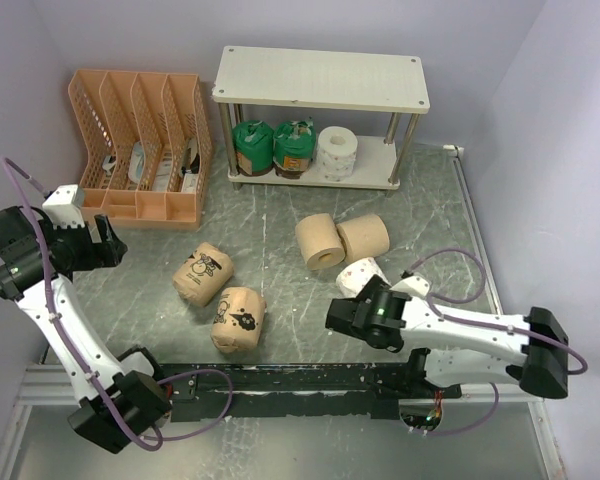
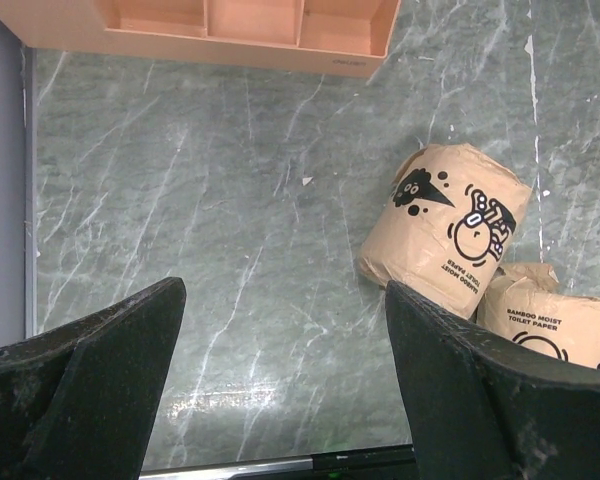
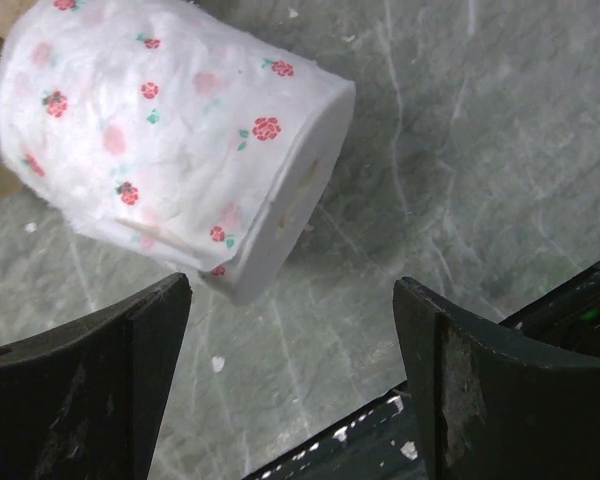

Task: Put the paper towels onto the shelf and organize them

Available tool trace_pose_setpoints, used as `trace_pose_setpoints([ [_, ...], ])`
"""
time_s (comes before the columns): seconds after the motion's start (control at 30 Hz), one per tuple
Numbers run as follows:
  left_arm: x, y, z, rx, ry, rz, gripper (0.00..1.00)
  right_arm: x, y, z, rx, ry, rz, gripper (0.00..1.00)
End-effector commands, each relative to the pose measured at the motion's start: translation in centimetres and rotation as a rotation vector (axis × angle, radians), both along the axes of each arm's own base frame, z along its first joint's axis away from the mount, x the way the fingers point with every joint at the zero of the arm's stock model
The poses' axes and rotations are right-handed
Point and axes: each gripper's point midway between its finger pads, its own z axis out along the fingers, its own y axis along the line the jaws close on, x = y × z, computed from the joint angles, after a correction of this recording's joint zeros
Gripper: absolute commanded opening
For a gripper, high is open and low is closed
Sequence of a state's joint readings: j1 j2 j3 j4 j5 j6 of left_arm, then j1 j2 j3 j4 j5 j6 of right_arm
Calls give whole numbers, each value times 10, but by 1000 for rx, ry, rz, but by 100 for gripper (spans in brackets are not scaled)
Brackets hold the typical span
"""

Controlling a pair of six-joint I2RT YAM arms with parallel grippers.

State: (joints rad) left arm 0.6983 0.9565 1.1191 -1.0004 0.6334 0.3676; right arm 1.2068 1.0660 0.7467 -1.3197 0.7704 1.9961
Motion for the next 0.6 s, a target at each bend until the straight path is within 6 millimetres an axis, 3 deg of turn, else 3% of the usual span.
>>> trace_pose_setpoints([
  [0.0, -3, -5, 19, 37, -64, -21, 93, 12, -2, 6, -73, -80, -57, 82],
  [0.2, -5, -6, 22, 47, -75, -22, 93, 27, 2, 2, -180, -140, -59, 78],
  [0.57, -5, -7, 23, 50, -77, -22, 92, 32, -10, -5, -230, -199, -77, 2],
])
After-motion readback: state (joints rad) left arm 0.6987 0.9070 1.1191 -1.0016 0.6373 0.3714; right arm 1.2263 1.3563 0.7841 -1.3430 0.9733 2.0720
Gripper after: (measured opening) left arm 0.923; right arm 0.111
